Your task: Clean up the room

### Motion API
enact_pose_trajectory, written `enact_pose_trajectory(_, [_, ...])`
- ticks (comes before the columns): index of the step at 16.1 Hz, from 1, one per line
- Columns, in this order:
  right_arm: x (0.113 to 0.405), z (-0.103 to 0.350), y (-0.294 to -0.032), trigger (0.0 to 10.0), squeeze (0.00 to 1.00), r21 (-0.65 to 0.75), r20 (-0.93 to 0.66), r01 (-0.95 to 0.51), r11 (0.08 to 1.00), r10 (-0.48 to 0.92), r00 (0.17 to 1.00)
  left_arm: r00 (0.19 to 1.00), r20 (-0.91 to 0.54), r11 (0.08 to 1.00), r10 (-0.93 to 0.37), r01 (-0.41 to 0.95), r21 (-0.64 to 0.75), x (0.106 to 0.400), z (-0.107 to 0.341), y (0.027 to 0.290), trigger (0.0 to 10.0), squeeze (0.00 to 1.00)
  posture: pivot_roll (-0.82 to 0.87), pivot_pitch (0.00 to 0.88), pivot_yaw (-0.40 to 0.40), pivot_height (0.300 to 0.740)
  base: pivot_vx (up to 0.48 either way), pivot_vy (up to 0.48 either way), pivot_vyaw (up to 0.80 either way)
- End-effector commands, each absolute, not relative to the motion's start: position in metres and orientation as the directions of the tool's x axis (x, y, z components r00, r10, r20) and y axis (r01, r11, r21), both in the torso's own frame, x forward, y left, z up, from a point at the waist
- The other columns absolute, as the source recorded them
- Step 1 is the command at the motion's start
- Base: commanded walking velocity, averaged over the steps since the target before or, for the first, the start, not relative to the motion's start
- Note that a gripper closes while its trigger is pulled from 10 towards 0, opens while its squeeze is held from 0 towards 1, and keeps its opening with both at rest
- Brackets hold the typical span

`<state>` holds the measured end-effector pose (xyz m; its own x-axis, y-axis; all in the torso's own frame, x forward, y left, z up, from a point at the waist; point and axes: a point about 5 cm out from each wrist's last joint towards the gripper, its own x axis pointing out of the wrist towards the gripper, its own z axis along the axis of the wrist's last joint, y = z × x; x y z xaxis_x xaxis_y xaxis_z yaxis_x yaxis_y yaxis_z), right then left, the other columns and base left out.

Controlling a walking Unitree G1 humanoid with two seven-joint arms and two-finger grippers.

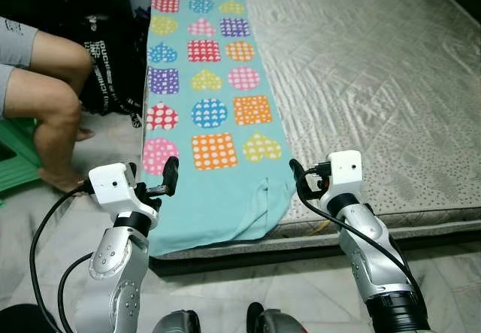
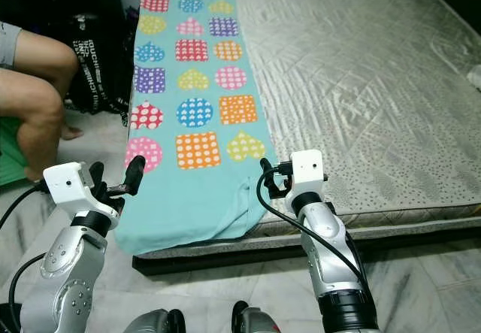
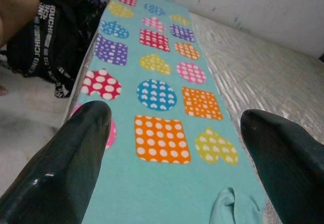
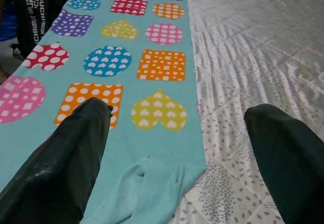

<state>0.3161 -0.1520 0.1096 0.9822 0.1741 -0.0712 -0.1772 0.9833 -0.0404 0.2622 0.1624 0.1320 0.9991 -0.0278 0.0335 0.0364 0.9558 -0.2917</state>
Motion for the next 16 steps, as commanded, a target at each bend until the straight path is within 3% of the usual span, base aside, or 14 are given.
enact_pose_trajectory(1, [0.3124,0.1088,-0.1540,10.0,0.00,-0.032,-0.070,-0.172,0.985,0.170,0.983,0.999,0.022,0.956,-0.039,0.044,-0.289,0.2592,0.1304,0.1619,10.0,0.00,0.04,0.222,-0.044,0.722,0.000,0.000,0.00])
enact_pose_trajectory(11, [0.3121,0.1094,-0.1546,10.0,0.00,-0.043,-0.070,-0.187,0.981,0.183,0.981,0.999,0.018,0.956,-0.033,0.037,-0.292,0.2606,0.1300,0.1615,10.0,0.00,0.03,0.230,-0.047,0.602,0.000,0.000,0.00])
enact_pose_trajectory(16, [0.3134,0.1100,-0.1566,10.0,0.00,-0.054,-0.070,-0.183,0.982,0.179,0.981,0.999,0.031,0.952,-0.036,0.044,-0.303,0.2607,0.1312,0.1611,10.0,0.00,0.03,0.234,-0.052,0.598,0.000,0.000,0.00])
